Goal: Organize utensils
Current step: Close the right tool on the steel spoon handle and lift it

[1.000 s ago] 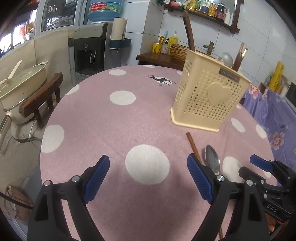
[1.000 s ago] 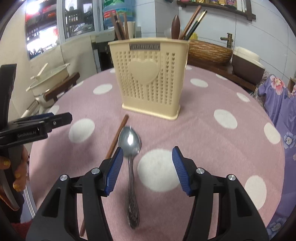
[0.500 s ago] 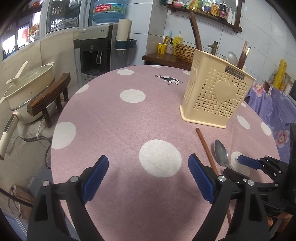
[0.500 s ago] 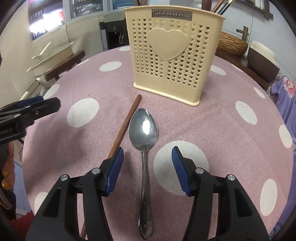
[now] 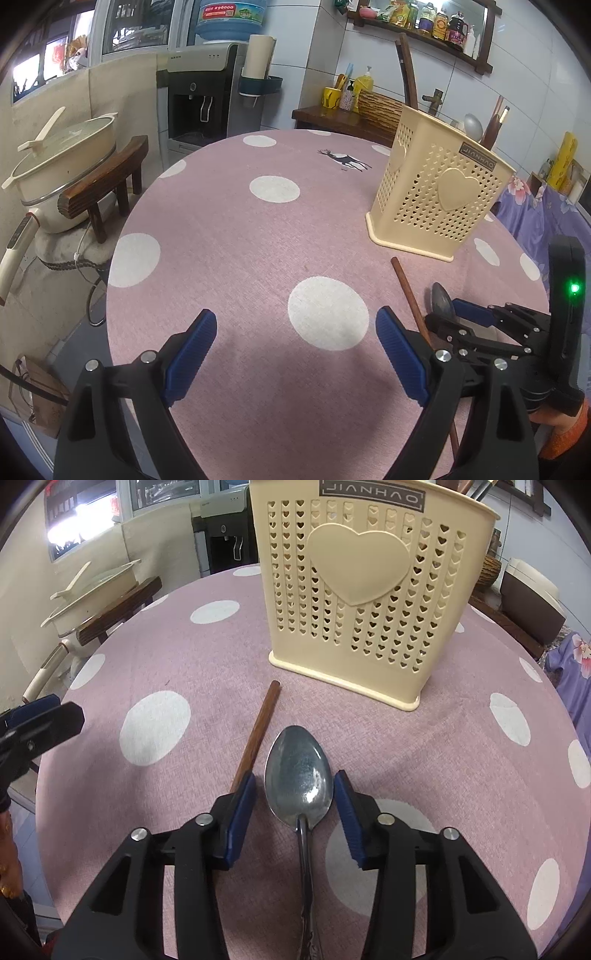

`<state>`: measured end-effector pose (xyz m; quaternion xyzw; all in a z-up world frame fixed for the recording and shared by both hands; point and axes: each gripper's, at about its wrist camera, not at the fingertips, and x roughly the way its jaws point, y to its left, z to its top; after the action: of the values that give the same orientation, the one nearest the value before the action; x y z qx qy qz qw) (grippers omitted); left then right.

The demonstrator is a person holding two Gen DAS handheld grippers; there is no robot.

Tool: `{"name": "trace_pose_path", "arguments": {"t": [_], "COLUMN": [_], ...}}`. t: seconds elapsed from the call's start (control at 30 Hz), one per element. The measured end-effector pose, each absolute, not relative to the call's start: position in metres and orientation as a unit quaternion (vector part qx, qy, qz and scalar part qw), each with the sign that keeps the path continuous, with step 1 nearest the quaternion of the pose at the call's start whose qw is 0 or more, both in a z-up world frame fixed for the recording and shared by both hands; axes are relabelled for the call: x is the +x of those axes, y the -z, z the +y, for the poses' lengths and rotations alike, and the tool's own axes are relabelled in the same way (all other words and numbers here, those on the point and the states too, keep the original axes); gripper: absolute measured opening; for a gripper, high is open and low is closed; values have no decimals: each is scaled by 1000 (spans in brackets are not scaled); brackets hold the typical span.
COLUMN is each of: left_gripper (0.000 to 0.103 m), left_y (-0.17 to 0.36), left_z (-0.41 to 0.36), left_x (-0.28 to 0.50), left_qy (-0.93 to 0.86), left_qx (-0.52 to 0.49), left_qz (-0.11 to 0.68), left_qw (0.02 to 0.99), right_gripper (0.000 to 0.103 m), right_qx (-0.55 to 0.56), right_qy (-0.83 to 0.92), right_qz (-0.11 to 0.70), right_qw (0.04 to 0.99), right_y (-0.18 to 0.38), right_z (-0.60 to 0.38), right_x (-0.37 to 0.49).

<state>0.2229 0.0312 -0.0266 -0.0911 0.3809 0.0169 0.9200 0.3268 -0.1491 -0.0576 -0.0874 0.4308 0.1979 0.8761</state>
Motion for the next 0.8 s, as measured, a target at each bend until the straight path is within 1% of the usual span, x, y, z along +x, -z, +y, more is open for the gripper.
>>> {"name": "trace_pose_path", "arguments": {"t": [0.13, 0.3, 0.67, 0.8], "left_gripper": [87, 87, 87, 84], "left_y": [30, 34, 36, 37], "left_z": [22, 10, -22, -32], "left_x": [226, 231, 245, 252], "left_qy": [-6, 6, 38, 42], "left_qx": [-87, -78, -69, -70], "left_qz": [389, 396, 409, 414], "left_qw": [917, 915, 909, 907], "right_gripper": [38, 38, 38, 38], "right_qx": [-81, -39, 35, 48], "right_qy": [-199, -196, -177, -170], "right_qz": [431, 422, 330, 316], "right_qw": [876, 884, 927, 932], "right_y": [57, 46, -29, -39], "right_z": [-153, -173, -230, -243], "right_x": [326, 323, 287, 279]}}
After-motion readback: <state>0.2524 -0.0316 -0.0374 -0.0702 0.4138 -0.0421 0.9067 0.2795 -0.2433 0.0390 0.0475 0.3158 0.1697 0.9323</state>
